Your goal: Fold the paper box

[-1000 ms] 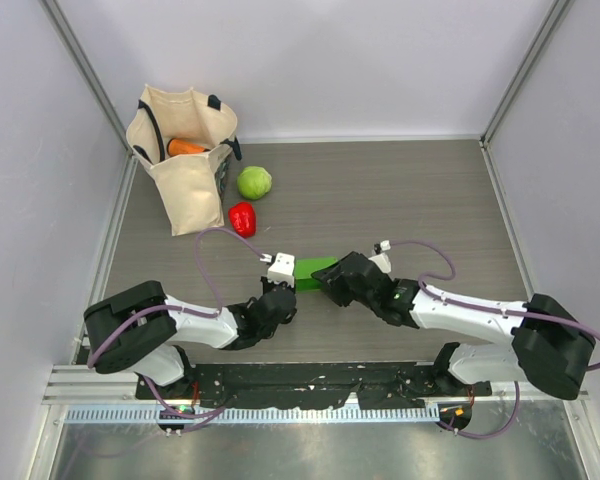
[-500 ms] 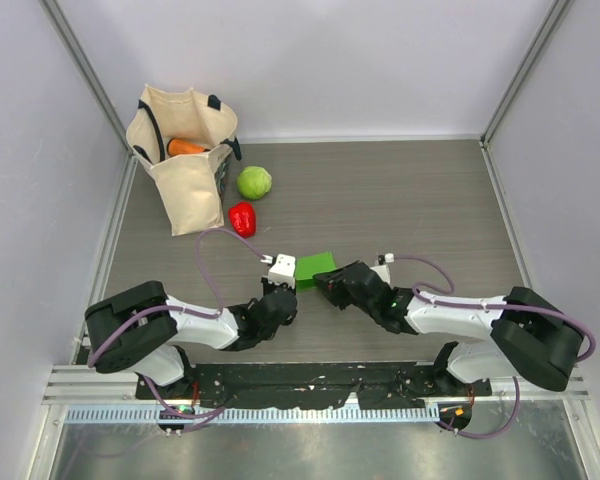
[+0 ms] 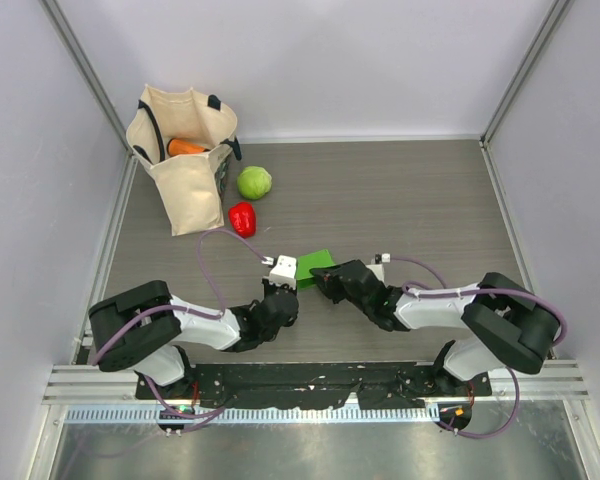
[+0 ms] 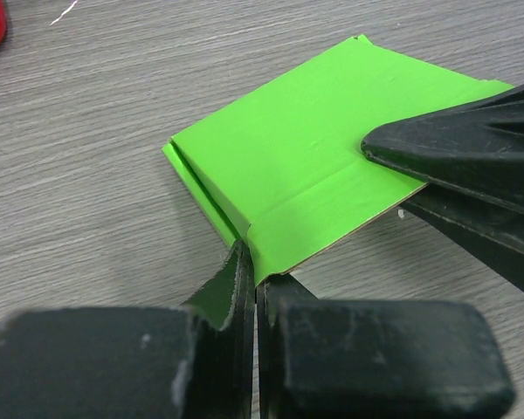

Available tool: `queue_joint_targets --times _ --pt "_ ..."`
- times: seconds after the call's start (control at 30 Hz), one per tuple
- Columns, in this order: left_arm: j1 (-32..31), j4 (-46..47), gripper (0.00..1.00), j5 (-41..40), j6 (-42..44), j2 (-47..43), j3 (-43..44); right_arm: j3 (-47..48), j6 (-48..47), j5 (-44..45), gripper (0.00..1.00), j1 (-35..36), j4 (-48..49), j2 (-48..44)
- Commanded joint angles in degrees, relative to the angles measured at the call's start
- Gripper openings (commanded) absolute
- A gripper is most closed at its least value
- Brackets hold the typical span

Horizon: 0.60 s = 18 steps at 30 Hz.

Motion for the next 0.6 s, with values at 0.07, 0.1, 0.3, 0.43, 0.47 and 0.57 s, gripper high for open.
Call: queue_joint_targets --times 0.07,0.1,0.3,0.43,0.47,0.57 --pt "-0.8 -2.7 0.19 5.3 0.2 -1.9 -1.0 -0.7 -0.1 1.8 0.11 -0.3 -0.4 2.4" --pt "-0.9 -1.9 0.27 5.8 -0.1 -2.7 -2.6 -1.0 -0.3 1.7 0.11 -0.4 1.2 3.2" --pt "-1.0 -8.5 0.51 11.3 -4.0 -12.0 -5.8 -0.7 -2.4 0.2 0.09 -1.0 5.0 6.4" --pt "-1.0 -14.2 0.51 19.4 -9.0 -22.3 -7.6 -0.7 -3.3 0.0 0.10 -1.4 5.3 7.2" --pt "-1.0 -15.9 0.48 20.7 -9.9 -24.9 -7.8 -0.7 -3.8 0.0 0.09 -1.4 5.4 7.3" --pt "-1.0 -25.8 0.41 21.4 -13.0 -32.7 -5.7 -1.5 -4.4 -2.0 0.12 -2.3 8.8 8.2"
